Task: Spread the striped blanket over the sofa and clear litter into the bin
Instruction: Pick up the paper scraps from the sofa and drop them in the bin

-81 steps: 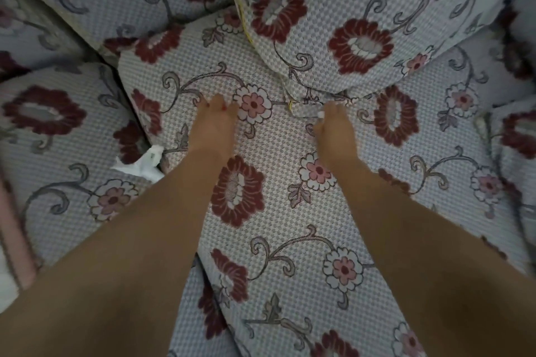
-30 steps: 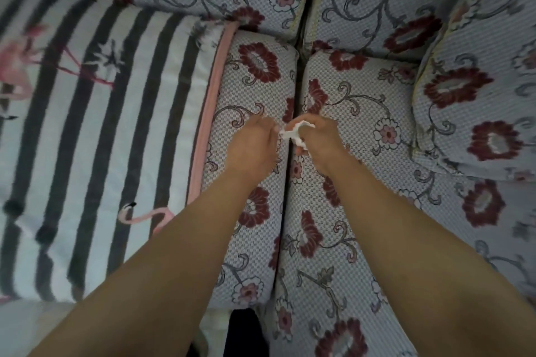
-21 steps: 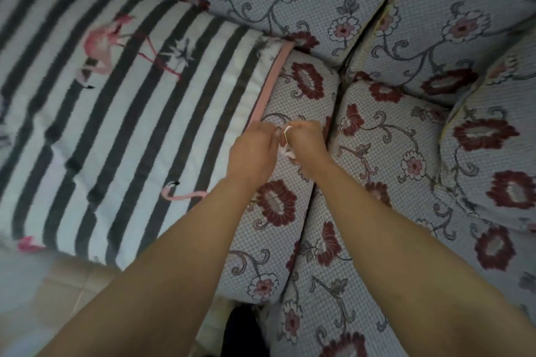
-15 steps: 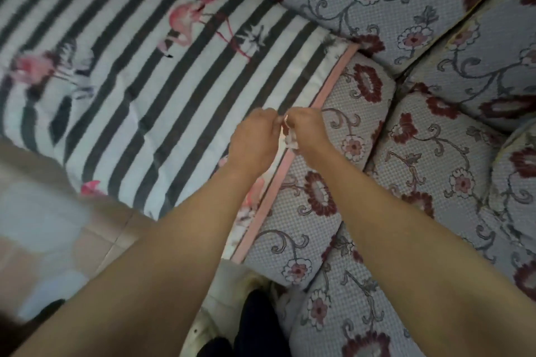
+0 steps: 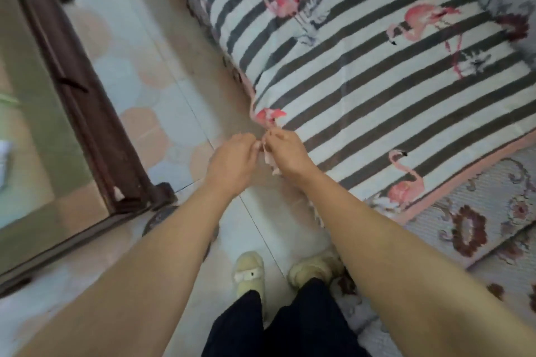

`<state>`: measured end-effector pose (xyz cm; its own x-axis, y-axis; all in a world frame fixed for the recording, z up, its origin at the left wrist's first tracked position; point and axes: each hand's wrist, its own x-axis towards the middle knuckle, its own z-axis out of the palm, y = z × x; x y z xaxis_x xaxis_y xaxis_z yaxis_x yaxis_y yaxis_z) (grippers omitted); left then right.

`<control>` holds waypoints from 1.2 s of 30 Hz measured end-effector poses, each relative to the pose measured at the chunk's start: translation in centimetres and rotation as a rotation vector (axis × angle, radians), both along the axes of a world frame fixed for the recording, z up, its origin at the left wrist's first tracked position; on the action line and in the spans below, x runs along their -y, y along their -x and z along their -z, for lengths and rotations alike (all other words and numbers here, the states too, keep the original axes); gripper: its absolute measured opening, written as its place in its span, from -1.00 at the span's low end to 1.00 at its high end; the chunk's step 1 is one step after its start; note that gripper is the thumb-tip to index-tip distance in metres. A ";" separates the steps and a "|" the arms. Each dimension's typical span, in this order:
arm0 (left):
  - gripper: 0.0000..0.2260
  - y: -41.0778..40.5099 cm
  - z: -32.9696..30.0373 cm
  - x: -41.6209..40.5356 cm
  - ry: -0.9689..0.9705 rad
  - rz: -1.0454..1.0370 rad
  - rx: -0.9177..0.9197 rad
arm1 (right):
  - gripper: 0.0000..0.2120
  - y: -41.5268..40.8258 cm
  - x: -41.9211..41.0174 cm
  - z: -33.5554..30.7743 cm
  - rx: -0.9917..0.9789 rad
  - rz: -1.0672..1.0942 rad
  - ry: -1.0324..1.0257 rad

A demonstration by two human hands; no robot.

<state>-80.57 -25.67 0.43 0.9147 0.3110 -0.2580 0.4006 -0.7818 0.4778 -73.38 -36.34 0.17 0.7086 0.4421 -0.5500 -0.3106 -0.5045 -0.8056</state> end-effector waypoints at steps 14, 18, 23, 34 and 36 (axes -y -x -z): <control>-0.74 22.7 11.0 -9.0 0.104 -0.572 -0.423 | -0.88 18.6 -13.2 12.0 -0.266 -0.412 0.216; -0.72 25.4 13.8 -10.4 0.190 -0.643 -0.481 | -0.82 21.0 -14.2 15.1 -0.226 -0.443 0.288; -0.53 27.8 16.5 -11.3 0.290 -0.650 -0.512 | -0.85 23.2 -15.8 17.6 -0.329 -0.458 0.265; -0.65 25.9 15.5 -12.6 0.173 -0.541 -0.330 | -0.73 21.3 -15.7 15.5 -0.337 -0.496 0.271; -0.72 23.9 13.6 -12.6 0.118 -0.453 -0.284 | -0.76 19.8 -15.0 14.1 -0.298 -0.499 0.272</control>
<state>-104.43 -13.06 -13.15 0.5851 0.6118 -0.5322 0.8109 -0.4487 0.3757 -93.22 -21.37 -13.91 0.2526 0.4965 -0.8305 -0.1763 -0.8203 -0.5440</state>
